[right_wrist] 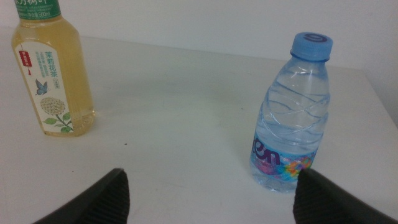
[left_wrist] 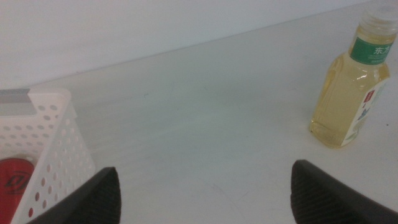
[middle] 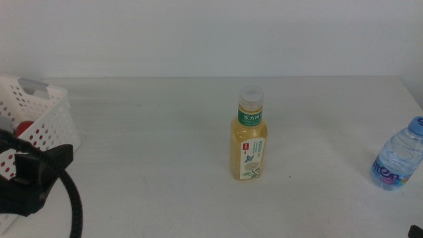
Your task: Use arms to grab the bottles and put them into the dustbin to the left of the table.
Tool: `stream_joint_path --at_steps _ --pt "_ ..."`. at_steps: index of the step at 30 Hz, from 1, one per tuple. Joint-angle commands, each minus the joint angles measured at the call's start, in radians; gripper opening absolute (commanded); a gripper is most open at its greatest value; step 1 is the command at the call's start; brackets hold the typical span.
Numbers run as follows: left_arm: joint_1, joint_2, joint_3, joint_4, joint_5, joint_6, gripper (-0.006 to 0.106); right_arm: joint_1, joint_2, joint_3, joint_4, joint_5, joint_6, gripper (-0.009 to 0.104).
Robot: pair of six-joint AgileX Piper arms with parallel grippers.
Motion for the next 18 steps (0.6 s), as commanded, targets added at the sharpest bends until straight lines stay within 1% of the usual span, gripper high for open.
stream_joint_path --at_steps 1,4,7,10,13,15,18 --pt "-0.006 0.0 -0.026 -0.017 -0.077 0.003 0.09 -0.007 -0.027 -0.028 -0.004 -0.077 -0.005 0.07" --pt "-0.006 0.0 -0.026 -0.028 -0.078 0.003 0.09 -0.007 -0.027 -0.028 -0.004 -0.077 -0.005 0.07" --pt "-0.006 0.012 -0.03 -0.085 -0.098 0.018 0.09 -0.007 -0.027 -0.028 -0.004 -0.077 -0.005 0.07" --pt "-0.006 0.06 -0.033 -0.155 -0.102 0.088 0.09 -0.007 -0.027 -0.028 -0.004 -0.077 -0.005 0.07" --pt "-0.006 0.112 -0.033 -0.271 -0.107 0.205 0.09 -0.007 -0.027 -0.028 -0.004 -0.077 -0.005 0.07" --pt "-0.006 0.145 -0.033 -0.387 -0.113 0.32 0.09 -0.007 -0.027 -0.028 -0.004 -0.077 -0.005 0.07" --pt "-0.006 0.19 -0.033 -0.582 -0.121 0.507 0.09 -0.007 -0.027 -0.028 -0.004 -0.077 -0.005 0.07"
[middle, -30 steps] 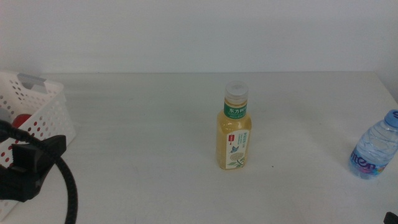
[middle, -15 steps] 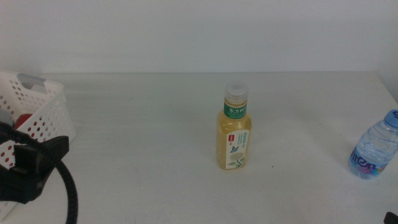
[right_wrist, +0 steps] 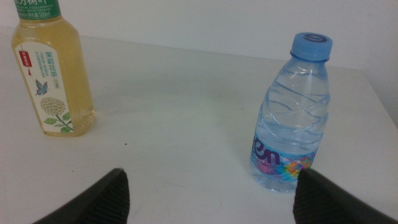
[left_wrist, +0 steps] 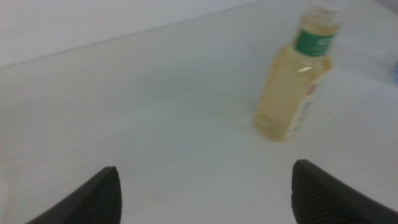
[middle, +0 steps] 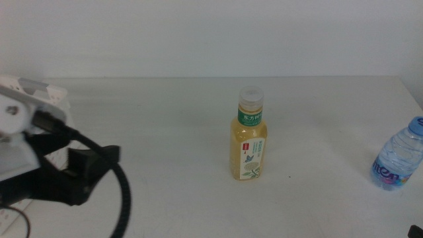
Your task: Use arms to grab the bottles and put them into the dustbin to the left of the table.
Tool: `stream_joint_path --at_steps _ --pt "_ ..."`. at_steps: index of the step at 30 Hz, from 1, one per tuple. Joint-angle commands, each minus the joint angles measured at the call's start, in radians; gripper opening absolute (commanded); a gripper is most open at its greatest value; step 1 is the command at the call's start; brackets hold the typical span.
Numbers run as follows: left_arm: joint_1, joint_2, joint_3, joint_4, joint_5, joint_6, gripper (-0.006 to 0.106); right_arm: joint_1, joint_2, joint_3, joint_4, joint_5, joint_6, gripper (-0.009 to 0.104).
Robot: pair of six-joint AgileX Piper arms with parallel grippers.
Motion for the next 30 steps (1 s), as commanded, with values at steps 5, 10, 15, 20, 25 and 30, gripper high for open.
stream_joint_path --at_steps 5,10,15,20,25,30 --pt "-0.021 0.098 -0.02 -0.457 -0.068 0.431 0.09 -0.007 -0.027 -0.028 -0.003 -0.077 -0.005 0.07" --pt "-0.07 0.178 0.008 -0.785 -0.09 0.728 0.087 -0.007 -0.027 -0.028 -0.003 -0.077 -0.005 0.07" --pt "-0.129 0.247 0.015 -1.018 -0.103 0.982 0.082 -0.007 -0.027 -0.028 -0.003 -0.077 -0.005 0.07" --pt "-0.142 0.28 0.015 -1.133 -0.101 1.1 0.076 -0.007 -0.027 -0.028 -0.003 -0.077 -0.005 0.07" --pt "-0.142 0.284 0.015 -1.133 -0.103 1.09 0.072 -0.007 -0.027 -0.028 -0.003 -0.077 -0.005 0.07" --pt "-0.163 0.283 0.018 -0.89 -0.139 0.927 0.071 -0.007 -0.027 -0.028 -0.003 -0.077 -0.005 0.07"
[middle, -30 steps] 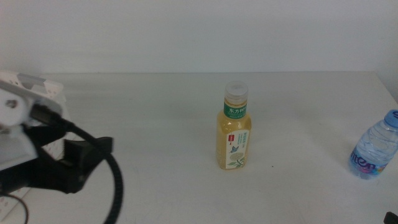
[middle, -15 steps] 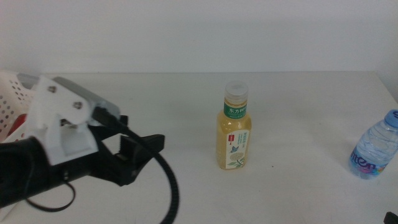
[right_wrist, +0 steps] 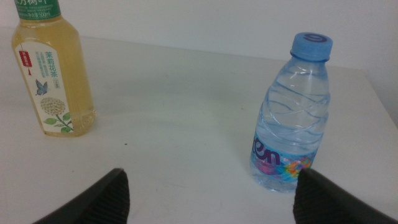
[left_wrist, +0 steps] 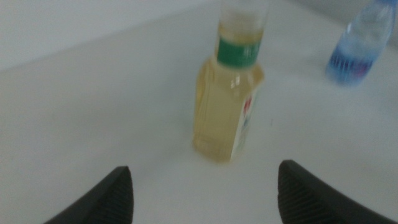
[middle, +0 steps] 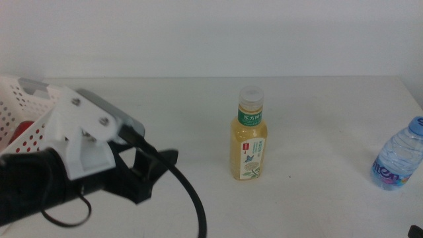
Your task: Use arms to grab the bottles and put them into the dustbin to the left of the table.
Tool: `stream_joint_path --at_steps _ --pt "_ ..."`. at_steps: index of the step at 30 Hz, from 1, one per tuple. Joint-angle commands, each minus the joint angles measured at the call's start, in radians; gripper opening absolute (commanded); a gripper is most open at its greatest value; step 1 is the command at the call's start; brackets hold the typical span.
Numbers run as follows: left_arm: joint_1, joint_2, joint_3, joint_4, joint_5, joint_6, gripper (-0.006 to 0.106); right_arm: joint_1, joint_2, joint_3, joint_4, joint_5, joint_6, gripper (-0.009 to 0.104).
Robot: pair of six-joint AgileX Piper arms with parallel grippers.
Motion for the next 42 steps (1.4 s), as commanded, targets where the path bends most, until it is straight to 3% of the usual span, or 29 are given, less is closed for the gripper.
stream_joint_path --at_steps 1,7,10,14,22,35,38,42 --pt "-0.029 -0.013 -0.025 0.149 -0.035 -0.165 0.071 -0.007 -0.027 -0.028 -0.004 -0.077 -0.005 0.07" --pt "-0.16 -0.027 -0.022 0.726 -0.309 -0.799 0.071 -0.007 -0.027 -0.028 -0.004 -0.077 -0.005 0.07" --pt "-0.225 -0.029 -0.022 0.941 -0.388 -1.066 0.071 -0.007 -0.027 -0.028 -0.004 -0.077 -0.005 0.07" --pt "-0.284 -0.028 0.005 1.133 -0.481 -1.256 0.071 -0.007 -0.027 -0.028 -0.004 -0.077 -0.005 0.07" --pt "-0.311 -0.028 0.171 1.253 -0.814 -1.484 0.071 -0.007 -0.027 -0.028 -0.004 -0.077 -0.005 0.07" --pt "-0.311 0.039 0.187 1.324 -0.834 -1.504 0.071 -0.007 -0.027 -0.028 -0.004 -0.077 -0.005 0.07" --pt "-0.311 0.086 0.186 1.374 -0.872 -1.501 0.075 -0.007 -0.027 -0.028 -0.004 -0.077 -0.005 0.07" --pt "-0.31 0.164 0.186 1.42 -0.993 -1.572 0.088 -0.007 -0.027 -0.028 -0.004 -0.077 -0.005 0.07"
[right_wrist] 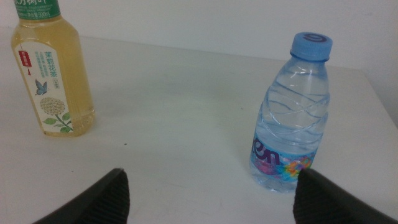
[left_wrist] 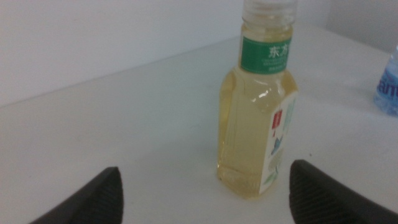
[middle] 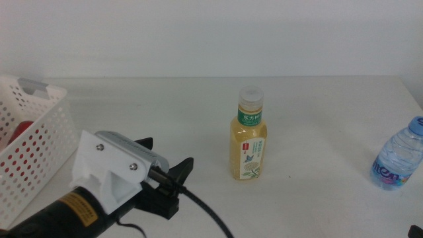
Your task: Use arms to grab the bottles and put them into the dustbin to the left of the table.
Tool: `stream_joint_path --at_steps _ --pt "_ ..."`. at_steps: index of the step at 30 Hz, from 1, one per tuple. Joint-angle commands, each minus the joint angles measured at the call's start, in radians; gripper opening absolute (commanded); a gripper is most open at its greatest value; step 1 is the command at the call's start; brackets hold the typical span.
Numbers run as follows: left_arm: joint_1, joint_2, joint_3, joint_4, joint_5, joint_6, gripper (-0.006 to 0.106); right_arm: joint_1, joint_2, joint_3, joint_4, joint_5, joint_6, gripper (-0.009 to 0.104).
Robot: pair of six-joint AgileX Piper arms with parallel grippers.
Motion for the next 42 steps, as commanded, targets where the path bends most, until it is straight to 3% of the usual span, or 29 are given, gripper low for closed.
stream_joint_path --at_steps 1,9,22,33,42 --pt "-0.003 0.03 -0.025 0.024 -0.151 -0.056 0.091 -0.007 -0.027 -0.028 -0.004 -0.077 -0.005 0.07" --pt "-0.003 0.212 -0.035 0.107 -0.366 -0.141 0.09 -0.007 -0.027 -0.028 -0.004 -0.077 -0.005 0.07" --pt "0.002 0.438 -0.209 0.221 -0.376 -0.252 0.09 -0.007 -0.027 -0.028 -0.004 -0.077 -0.005 0.07" --pt "0.153 0.54 -0.314 0.582 -0.394 -0.453 0.09 -0.007 -0.027 -0.028 -0.004 -0.077 -0.005 0.07" --pt "0.179 0.663 -0.434 0.68 -0.411 -0.521 0.09 -0.007 -0.027 -0.028 -0.004 -0.077 -0.005 0.07"
